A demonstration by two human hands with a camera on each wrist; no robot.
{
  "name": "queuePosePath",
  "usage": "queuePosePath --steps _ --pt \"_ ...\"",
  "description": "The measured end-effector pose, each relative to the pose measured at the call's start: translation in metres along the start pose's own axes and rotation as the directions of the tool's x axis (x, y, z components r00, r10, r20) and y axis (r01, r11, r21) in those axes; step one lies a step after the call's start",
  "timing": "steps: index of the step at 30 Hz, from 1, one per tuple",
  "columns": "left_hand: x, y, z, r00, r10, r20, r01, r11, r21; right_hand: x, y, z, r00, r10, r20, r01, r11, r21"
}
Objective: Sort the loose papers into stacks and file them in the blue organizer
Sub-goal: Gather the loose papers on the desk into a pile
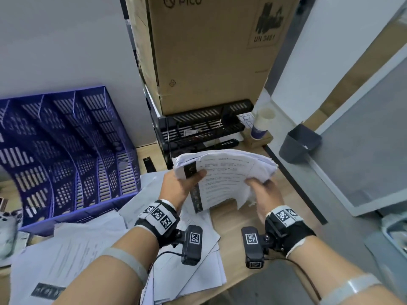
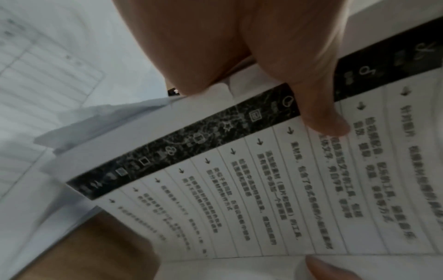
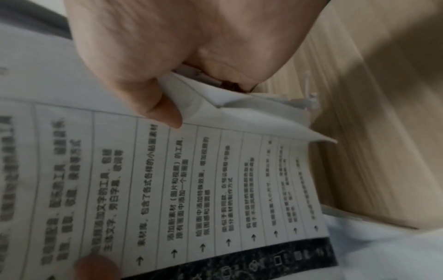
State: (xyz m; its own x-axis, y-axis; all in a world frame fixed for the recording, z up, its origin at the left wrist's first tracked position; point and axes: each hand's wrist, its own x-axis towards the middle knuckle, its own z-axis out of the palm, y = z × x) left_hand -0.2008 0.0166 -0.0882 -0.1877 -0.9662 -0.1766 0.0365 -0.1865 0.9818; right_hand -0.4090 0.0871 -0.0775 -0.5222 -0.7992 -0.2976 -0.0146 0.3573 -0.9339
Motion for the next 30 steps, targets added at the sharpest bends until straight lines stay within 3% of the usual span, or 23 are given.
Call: queuePosePath --steps 2,5,8,11,13,15,18,22,25,27,30 --pt "-0.004 -0.011 -0.002 0.998 -0.054 0.024 0.053 0.998 0.04 -0.002 0.008 0.001 0.994 0.109 -0.002 -0.109 0.994 -0.023" --pt "-0.011 -0.03 0.0 0.987 -0.153 0.045 0.143 0.975 0.167 -0.007 0.018 0.002 0.981 0.19 0.045 -0.171 0.947 -0.271" --pt "-0.012 -0.031 0.001 0.987 -0.153 -0.04 0.158 0.964 0.214 -0.009 0.008 -0.001 0.983 0.159 0.094 -0.118 0.931 -0.347" --pt "-0.016 -0.022 -0.006 0.986 -0.168 0.0 0.168 0.984 -0.062 -0.005 -0.013 -0.006 0.99 0.041 0.134 -0.001 0.959 -0.284" --pt "-0.022 -0.022 -0.017 0.984 -0.174 0.022 0.175 0.971 -0.163 -0.003 -0.025 -0.001 0.976 0.01 0.218 0.066 0.939 -0.339" --pt "-0.028 -0.028 -0.033 0.972 -0.232 0.032 0.234 0.965 -0.116 -0.003 -0.032 0.01 0.959 0.02 0.284 0.101 0.908 -0.406" --pt "-0.043 -0.038 -0.067 0.941 -0.337 0.021 0.337 0.941 0.029 0.001 -0.03 0.026 0.976 -0.024 0.214 0.121 0.885 -0.451" --pt "-0.063 -0.063 -0.119 0.931 -0.278 -0.235 0.274 0.96 -0.048 0.006 -0.022 0.039 0.995 0.013 0.097 0.036 0.872 -0.488" --pt "-0.074 -0.065 -0.143 0.872 -0.258 -0.416 0.216 0.966 -0.145 0.009 -0.023 0.042 0.997 0.049 0.056 -0.015 0.868 -0.496" --pt "-0.079 -0.061 -0.147 0.861 -0.354 -0.366 0.29 0.932 -0.219 0.004 -0.03 0.043 0.995 0.083 0.054 -0.048 0.88 -0.473" --pt "-0.082 -0.059 -0.14 0.84 -0.538 -0.072 0.523 0.837 -0.162 -0.001 -0.036 0.046 0.992 0.113 0.058 -0.08 0.908 -0.412"
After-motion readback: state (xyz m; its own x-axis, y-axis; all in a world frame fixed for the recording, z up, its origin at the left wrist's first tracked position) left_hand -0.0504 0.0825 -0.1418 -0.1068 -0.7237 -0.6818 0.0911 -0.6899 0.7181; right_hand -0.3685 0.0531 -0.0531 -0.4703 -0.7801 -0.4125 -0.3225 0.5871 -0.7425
